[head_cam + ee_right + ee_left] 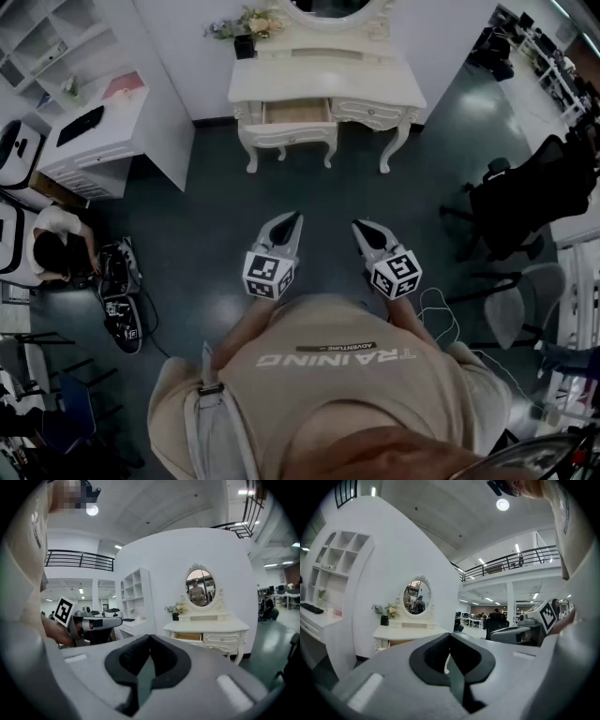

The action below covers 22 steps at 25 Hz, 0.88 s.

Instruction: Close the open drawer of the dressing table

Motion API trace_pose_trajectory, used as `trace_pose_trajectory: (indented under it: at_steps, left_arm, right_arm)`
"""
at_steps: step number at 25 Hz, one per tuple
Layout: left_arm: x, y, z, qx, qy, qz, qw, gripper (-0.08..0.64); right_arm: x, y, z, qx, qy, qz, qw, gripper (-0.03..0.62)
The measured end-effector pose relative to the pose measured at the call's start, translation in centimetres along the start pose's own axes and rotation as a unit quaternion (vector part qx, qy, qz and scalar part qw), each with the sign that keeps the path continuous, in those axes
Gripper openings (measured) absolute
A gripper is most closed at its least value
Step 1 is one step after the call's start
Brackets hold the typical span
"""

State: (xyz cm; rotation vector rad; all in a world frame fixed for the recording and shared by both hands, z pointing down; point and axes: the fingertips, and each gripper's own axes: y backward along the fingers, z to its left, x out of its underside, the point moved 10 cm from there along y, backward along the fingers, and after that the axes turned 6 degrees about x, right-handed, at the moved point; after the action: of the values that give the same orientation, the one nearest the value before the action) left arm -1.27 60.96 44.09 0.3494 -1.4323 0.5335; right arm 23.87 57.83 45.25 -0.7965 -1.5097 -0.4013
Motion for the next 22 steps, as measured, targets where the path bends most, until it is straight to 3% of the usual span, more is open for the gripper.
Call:
trace_pose_trajectory:
  at_steps: [8,15,18,22]
  left_arm:
    - [-0.5,-1.0,2.5,0.018,0.011,0.012,0.9997,0.0]
    - [2.0,1.1,6.6,0.022,0.023,0.04,0.9987,0.0]
    - [3.0,2.0,8.5,0.004,0.037,0.045,0.9983,0.0]
    - [3.8,0.7,11.4,-0.024,0.064,0.05,0.9964,0.0]
  right_arm:
    - [-1.3,-2.3,-0.6,0.008,0.017,0.011,1.0,0.005]
    - [1.6,-6.5,1.1,0.034,0.0,0.054,0.998,0.005]
    - [2.6,-7.5,2.1,0.048,-0.015,0.078,0.996,0.005]
    - [3.6,-9.8,0.5,0.031,-0.007,0.124,0.992,0.005]
